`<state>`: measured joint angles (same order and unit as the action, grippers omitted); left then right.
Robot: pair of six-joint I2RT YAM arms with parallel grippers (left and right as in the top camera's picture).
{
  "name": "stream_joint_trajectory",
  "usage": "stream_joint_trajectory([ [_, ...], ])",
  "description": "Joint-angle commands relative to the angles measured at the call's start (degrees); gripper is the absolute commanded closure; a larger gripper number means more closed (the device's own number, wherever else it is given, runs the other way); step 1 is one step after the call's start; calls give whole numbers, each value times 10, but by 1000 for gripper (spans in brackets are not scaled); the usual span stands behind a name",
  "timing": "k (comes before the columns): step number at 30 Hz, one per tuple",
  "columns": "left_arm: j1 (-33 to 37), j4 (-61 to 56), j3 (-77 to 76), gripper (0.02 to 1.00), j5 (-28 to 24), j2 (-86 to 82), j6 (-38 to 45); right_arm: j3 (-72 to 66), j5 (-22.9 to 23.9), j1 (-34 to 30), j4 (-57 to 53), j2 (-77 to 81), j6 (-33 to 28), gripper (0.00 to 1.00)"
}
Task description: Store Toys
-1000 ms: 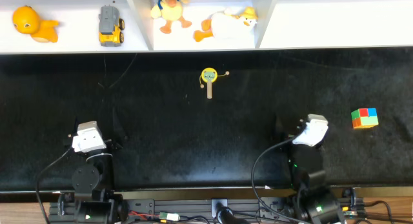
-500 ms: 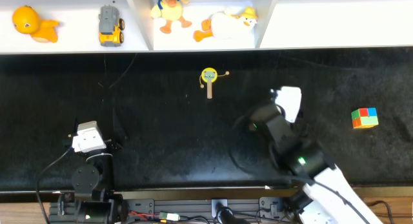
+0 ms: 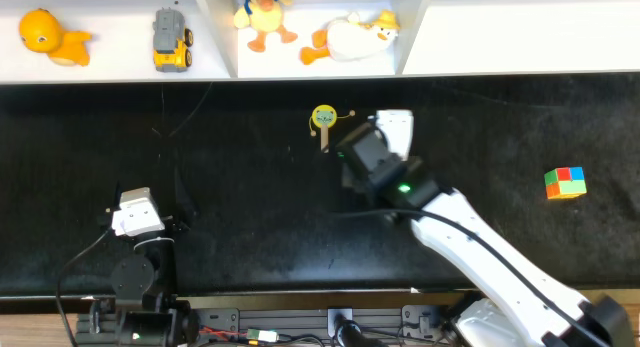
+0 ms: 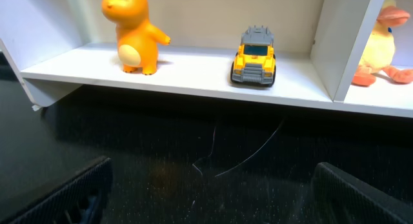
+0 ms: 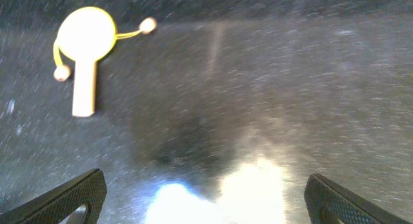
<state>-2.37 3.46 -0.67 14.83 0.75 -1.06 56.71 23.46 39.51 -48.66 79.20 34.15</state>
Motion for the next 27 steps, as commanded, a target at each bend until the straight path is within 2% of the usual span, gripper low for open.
stream_joint_trajectory([
  [1,4,0,2,20,3,-6,13,37,-10,35,14,43,6,5],
  [9,4,0,2,20,3,-6,13,91,-15,63,34,140,6,3],
  [17,4,0,2,20,3,-6,13,153,-15,63,75,219,6,3],
  [20,4,0,2,23,3,-6,13,167,-16,63,76,238,6,53],
  [27,4,0,2,20,3,-6,13,171,-2,61,85,266,6,16],
])
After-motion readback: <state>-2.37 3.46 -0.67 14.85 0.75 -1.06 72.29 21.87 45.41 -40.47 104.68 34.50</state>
